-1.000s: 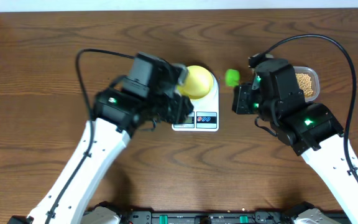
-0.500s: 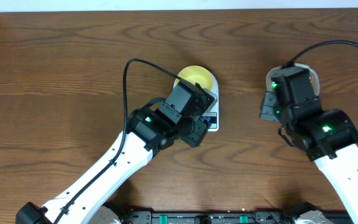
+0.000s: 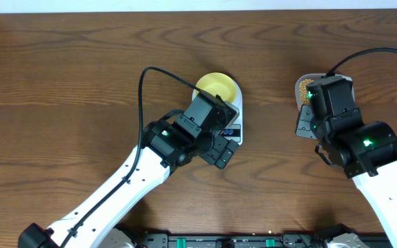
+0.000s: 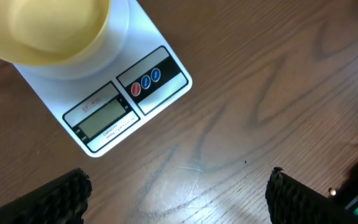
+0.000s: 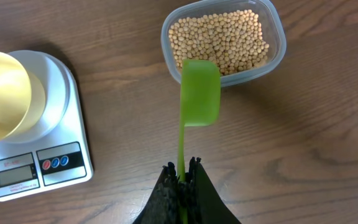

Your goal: Scoop item into bowl and weigh 50g on scale

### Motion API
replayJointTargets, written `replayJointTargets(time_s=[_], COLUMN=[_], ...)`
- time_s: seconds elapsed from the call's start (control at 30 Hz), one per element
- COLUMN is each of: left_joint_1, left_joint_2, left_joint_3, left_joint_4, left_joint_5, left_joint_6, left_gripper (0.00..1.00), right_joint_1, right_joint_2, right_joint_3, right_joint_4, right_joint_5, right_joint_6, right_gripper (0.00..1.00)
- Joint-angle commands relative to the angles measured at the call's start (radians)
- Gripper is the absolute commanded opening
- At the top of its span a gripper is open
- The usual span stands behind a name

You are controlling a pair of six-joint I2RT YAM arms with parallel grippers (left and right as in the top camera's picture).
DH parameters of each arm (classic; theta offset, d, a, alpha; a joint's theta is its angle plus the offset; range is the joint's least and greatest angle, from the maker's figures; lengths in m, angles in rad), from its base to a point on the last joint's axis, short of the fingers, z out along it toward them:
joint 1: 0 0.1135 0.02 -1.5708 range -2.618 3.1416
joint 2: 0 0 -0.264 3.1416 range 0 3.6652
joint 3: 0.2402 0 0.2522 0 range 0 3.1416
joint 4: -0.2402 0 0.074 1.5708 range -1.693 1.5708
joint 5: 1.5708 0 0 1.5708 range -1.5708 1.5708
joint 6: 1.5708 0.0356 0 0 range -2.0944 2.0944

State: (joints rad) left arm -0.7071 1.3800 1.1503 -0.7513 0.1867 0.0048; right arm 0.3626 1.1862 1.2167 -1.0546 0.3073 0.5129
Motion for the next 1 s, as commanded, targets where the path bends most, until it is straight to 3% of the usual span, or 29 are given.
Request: replayJointTargets(time_s=[0.0,0.1,0.5,0.97], left_joint_1=[0.001,0.001,0.000,0.000], left_joint_2=[0.019,0.059,0.306,0.364], left_joint_3=[-0.010,-0.029,-0.037,-0.038], left_joint_4=[0.006,0.029,0.169,0.328], left_joint_5=[-0.009,-0.017,0.067,0.093], left_joint_6=[0.012,0.011,-0.004,-0.005], left_gripper=[0.93,0.98,0.98,0.98], right_joint_1=[-0.003,-0.003,-0.003,-0.003], right_joint_2=[-0.008,-0.008,-0.008,-0.008], right_joint_3=[0.014,0.014,0.014,0.014], right_joint_4=[-0.002,-0.001,-0.007,-0.016], right_joint_5=[0.019,0.016,0.016,-0.026], right_joint_6=[0.026,0.031,0.032,0.032], right_gripper=[0.01,0.01,0.01,0.01])
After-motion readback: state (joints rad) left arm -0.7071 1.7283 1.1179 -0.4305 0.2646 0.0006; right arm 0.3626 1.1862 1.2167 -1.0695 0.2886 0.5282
